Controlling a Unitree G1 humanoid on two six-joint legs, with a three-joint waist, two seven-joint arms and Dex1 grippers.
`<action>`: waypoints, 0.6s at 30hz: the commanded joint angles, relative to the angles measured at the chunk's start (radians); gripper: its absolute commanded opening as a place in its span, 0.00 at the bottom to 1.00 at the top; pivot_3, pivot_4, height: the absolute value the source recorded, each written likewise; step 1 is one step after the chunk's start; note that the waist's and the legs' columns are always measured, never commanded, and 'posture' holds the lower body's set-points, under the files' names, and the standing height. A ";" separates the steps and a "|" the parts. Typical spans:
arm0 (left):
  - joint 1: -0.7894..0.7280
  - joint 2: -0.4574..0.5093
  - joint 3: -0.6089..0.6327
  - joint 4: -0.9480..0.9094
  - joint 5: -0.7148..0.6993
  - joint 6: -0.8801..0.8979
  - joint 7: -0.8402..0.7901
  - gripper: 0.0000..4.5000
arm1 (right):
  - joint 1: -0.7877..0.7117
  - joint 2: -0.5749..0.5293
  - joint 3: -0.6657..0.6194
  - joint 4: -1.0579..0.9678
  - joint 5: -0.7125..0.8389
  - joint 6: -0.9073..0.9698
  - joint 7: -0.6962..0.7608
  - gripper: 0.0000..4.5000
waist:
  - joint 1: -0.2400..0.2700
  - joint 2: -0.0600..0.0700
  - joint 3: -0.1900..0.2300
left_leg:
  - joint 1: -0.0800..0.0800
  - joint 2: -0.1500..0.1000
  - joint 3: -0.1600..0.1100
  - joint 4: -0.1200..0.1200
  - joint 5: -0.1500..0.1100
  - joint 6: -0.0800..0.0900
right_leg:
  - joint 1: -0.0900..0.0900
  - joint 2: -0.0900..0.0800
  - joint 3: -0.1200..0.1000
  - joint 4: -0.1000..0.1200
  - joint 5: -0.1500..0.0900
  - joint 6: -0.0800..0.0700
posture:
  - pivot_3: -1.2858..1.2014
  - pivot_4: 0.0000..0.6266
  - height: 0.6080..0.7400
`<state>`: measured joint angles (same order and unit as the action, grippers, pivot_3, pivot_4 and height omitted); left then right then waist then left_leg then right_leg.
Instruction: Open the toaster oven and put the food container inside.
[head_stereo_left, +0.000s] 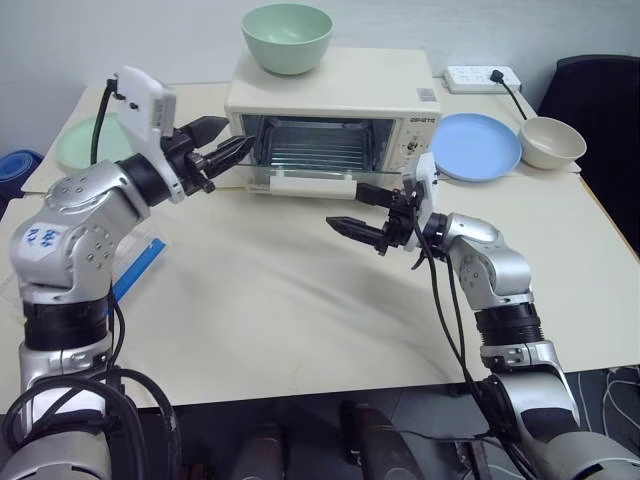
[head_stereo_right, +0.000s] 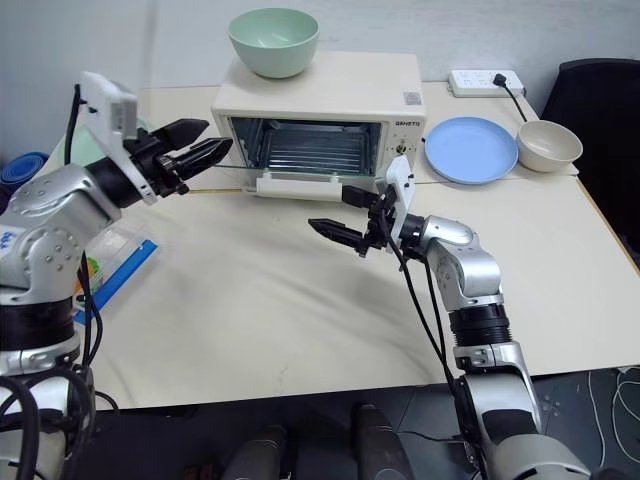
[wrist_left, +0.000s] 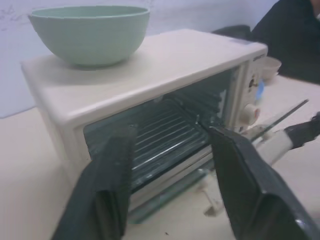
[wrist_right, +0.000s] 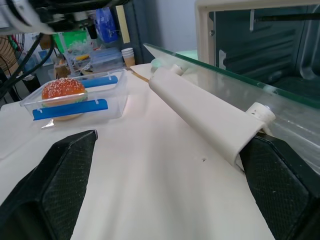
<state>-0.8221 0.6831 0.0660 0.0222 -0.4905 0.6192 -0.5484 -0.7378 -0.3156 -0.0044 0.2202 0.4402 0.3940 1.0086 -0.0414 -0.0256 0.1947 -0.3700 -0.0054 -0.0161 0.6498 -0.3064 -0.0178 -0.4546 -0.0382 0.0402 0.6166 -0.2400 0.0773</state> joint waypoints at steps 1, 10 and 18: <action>-0.068 -0.013 -0.056 0.112 0.096 -0.088 -0.056 0.25 | 0.007 0.013 0.011 -0.054 0.012 -0.012 -0.002 1.00 | 0.000 0.000 0.000 | 0.000 0.000 0.000 0.000 0.000 0.000 | -0.001 0.000 0.001 0.001 0.000 0.000 | 0.52 0.24 1.00; -0.132 -0.048 -0.158 0.235 0.227 -0.151 -0.179 0.01 | 0.092 -0.010 0.001 -0.124 -0.021 -0.020 -0.071 1.00 | 0.005 0.000 0.000 | -0.003 0.000 0.003 0.003 0.000 0.000 | -0.006 0.000 0.004 0.006 0.000 0.000 | 0.52 0.24 1.00; -0.047 -0.027 -0.138 0.136 0.220 -0.098 -0.247 0.01 | 0.328 -0.172 -0.066 -0.320 -0.015 0.034 -0.103 1.00 | 0.015 0.000 0.000 | -0.004 -0.001 0.003 0.006 0.000 0.001 | -0.006 0.000 0.004 0.007 0.000 0.000 | 0.52 0.24 1.00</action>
<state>-0.8736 0.6429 -0.0876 0.2034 -0.2691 0.5147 -0.7807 -0.4179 -0.4649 -0.0332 -0.0154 0.3873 0.4167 0.8877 -0.0266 -0.0258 0.1946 -0.3744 -0.0066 -0.0133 0.6564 -0.3068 -0.0169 -0.4604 -0.0385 0.0448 0.6244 -0.2400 0.0775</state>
